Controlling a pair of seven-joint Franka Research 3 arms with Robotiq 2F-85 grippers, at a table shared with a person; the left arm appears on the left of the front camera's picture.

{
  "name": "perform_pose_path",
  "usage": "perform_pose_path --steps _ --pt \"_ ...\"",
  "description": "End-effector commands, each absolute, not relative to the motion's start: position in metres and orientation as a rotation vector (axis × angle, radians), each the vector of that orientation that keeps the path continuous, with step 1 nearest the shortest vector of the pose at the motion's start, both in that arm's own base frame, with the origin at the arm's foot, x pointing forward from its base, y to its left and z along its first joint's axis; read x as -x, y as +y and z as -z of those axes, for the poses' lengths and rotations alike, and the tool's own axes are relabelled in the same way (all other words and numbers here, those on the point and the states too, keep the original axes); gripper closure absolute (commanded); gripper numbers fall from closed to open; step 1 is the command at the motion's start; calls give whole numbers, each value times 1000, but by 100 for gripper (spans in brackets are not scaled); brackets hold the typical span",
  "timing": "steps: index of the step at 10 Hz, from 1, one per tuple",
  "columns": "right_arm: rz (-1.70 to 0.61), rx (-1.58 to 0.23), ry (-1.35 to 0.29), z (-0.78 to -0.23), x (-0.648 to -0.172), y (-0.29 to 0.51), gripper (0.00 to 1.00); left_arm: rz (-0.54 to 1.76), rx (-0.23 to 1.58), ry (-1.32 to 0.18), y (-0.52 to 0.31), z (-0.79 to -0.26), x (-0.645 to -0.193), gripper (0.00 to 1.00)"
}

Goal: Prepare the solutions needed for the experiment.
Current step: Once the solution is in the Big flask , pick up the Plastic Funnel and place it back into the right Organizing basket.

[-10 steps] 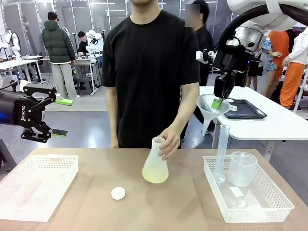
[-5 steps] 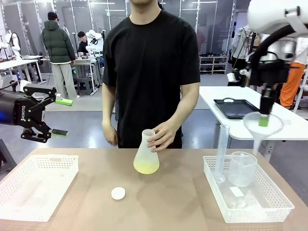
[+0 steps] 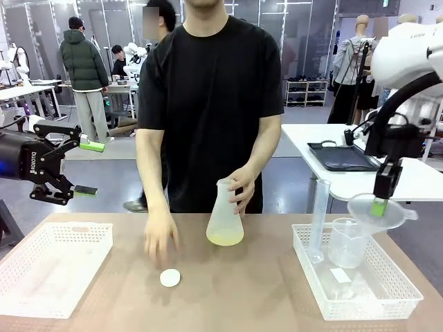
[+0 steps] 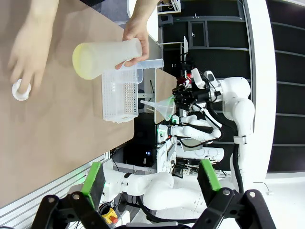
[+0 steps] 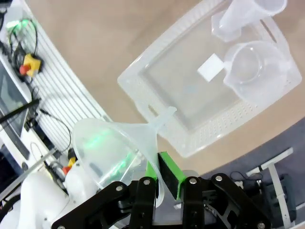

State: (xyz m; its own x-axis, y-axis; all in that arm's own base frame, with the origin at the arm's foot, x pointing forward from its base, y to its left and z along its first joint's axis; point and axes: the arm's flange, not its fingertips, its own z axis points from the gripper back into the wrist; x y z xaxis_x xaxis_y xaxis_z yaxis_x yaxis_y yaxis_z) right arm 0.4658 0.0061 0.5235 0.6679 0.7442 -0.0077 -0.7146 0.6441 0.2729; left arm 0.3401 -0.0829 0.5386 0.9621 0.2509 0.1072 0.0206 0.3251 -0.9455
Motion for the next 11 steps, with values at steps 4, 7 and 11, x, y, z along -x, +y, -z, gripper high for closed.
perform_pose_path --steps 4,7,11 --pt "-710 -239 164 -479 -484 19 93 -160 1264 -246 -87 -540 -340 0" --pt "-676 -267 215 -463 -482 19 93 -160 1264 -246 -87 -540 -340 0" --pt "-616 -262 194 -453 -484 17 56 -160 1264 -246 -87 -540 -340 0"
